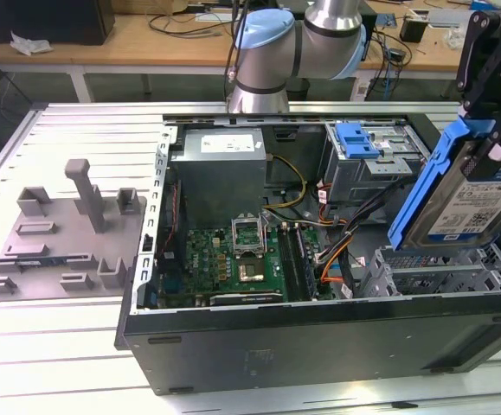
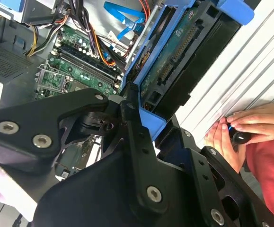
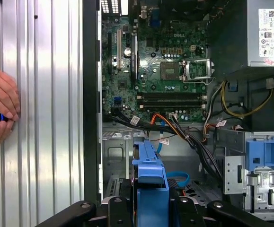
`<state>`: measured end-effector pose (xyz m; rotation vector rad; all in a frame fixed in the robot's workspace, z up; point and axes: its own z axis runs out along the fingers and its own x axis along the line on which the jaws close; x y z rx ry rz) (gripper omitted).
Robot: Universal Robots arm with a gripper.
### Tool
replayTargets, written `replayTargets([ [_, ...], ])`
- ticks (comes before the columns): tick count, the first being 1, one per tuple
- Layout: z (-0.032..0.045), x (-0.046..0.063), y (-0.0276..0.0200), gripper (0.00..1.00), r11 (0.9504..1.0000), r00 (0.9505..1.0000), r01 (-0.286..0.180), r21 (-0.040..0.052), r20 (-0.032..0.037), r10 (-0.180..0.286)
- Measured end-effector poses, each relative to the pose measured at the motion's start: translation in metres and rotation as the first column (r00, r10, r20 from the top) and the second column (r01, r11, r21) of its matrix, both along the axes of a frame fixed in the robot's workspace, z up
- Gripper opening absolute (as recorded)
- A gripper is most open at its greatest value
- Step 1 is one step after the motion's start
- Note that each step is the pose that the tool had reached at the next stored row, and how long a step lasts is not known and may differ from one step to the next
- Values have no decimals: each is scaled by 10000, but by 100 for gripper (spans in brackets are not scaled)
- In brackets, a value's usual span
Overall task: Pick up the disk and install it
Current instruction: 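Insert the disk into the insertion slot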
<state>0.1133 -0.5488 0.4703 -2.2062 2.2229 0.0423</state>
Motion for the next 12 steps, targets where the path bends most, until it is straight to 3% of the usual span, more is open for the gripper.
replayTargets([
  [12,-32,-8,0,37,10000,10000,0,0,1,0],
])
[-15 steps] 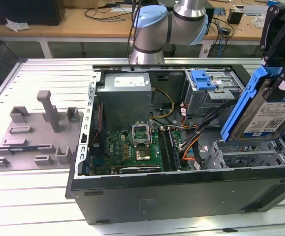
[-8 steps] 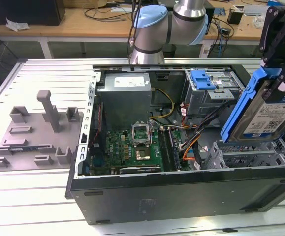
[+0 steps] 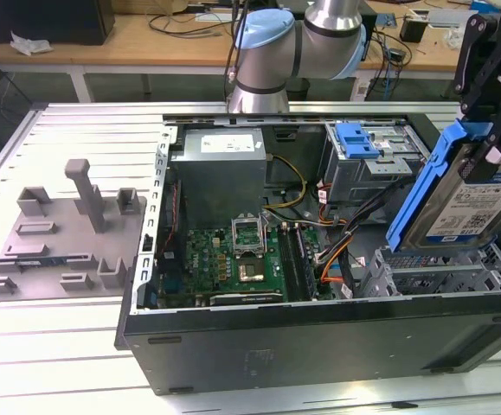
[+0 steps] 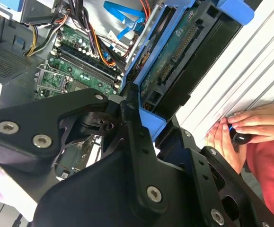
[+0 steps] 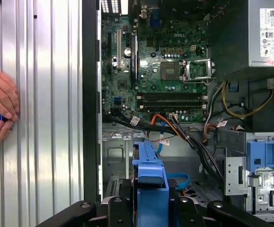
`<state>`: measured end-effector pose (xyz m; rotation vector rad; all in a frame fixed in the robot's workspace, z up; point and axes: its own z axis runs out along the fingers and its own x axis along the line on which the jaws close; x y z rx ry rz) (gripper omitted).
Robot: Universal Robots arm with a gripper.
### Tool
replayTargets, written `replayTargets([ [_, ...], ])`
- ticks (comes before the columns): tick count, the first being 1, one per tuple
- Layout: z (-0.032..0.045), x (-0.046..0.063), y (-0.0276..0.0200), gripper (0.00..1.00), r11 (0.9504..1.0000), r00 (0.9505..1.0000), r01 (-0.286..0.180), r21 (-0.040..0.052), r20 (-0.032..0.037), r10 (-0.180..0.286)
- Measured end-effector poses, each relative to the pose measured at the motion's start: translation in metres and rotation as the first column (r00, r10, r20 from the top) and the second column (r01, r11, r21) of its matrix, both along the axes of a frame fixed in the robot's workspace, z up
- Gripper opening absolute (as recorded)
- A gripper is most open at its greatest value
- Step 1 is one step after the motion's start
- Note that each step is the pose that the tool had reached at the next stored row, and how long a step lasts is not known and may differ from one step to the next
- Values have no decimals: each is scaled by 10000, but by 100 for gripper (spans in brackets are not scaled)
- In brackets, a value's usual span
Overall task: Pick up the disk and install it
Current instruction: 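Insert the disk into the insertion slot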
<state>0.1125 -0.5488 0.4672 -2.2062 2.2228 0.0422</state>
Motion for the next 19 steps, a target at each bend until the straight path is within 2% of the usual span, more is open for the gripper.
replayTargets([
  [19,-69,0,-7,37,10000,10000,0,0,0,0],
])
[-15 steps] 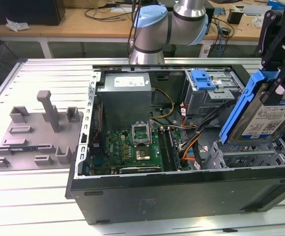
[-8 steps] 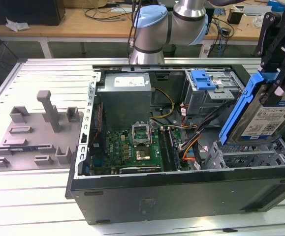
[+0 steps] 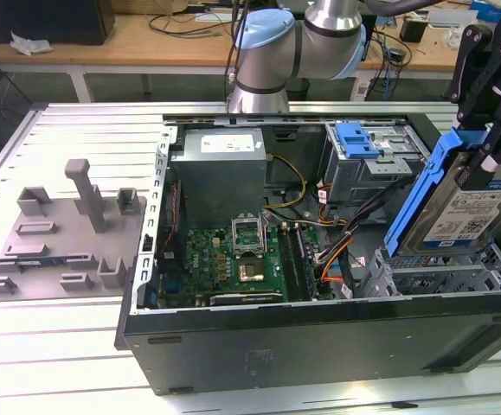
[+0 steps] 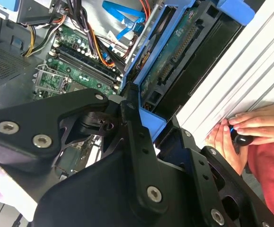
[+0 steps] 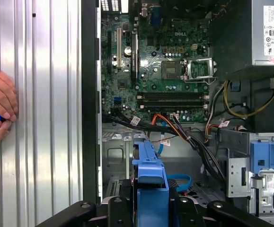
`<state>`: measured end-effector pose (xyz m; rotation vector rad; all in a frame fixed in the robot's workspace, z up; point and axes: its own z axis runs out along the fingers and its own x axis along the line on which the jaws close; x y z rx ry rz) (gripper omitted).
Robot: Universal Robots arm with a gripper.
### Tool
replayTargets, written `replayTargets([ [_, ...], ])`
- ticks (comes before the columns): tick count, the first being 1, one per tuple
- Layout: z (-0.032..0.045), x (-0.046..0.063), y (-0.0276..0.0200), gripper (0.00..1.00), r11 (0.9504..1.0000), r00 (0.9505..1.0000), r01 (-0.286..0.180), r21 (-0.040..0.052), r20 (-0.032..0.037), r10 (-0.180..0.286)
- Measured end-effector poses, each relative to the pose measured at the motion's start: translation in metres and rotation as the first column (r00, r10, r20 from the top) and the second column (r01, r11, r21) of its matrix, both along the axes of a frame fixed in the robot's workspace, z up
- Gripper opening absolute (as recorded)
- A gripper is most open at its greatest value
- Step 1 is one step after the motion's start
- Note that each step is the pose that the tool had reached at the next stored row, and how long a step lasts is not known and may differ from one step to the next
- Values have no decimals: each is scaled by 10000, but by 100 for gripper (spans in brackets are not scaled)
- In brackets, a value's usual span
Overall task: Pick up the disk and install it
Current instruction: 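Insert the disk into the insertion slot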
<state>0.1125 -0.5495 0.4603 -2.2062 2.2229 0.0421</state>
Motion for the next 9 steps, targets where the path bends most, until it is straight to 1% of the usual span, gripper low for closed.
replayTargets([
  [9,-26,0,-2,37,10000,10000,1,0,0,-1],
])
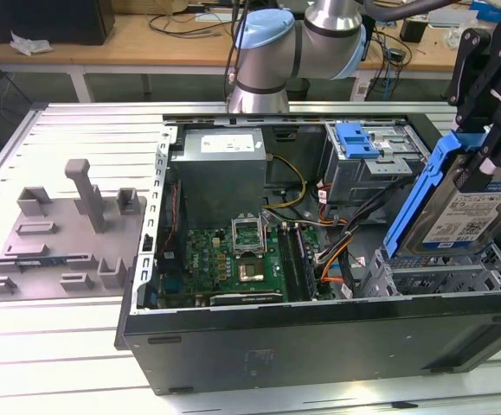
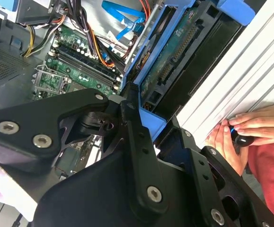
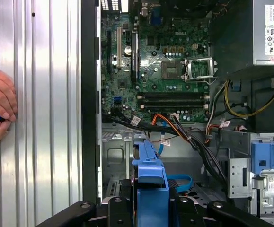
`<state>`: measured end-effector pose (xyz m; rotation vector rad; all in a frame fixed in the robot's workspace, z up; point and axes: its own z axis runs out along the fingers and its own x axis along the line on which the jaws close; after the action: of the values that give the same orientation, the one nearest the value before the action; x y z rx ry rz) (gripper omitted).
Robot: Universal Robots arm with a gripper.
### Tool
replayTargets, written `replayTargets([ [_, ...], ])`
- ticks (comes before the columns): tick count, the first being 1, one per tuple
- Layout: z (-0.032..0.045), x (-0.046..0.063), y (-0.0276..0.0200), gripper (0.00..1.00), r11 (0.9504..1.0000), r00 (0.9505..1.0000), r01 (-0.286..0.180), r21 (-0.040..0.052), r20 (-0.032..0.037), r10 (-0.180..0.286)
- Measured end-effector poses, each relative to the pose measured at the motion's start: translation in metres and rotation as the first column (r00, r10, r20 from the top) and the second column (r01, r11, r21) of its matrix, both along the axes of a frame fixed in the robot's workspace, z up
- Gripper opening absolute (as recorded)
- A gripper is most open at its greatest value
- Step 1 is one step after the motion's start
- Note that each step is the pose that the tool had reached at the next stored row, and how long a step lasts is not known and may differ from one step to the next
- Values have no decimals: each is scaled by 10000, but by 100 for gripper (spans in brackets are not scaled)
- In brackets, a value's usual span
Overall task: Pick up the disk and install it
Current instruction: 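Insert the disk into the insertion slot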
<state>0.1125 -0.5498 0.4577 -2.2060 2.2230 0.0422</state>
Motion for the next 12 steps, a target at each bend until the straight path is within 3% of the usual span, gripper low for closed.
replayTargets([
  [12,-28,8,-18,37,10000,10000,-2,0,0,2],
])
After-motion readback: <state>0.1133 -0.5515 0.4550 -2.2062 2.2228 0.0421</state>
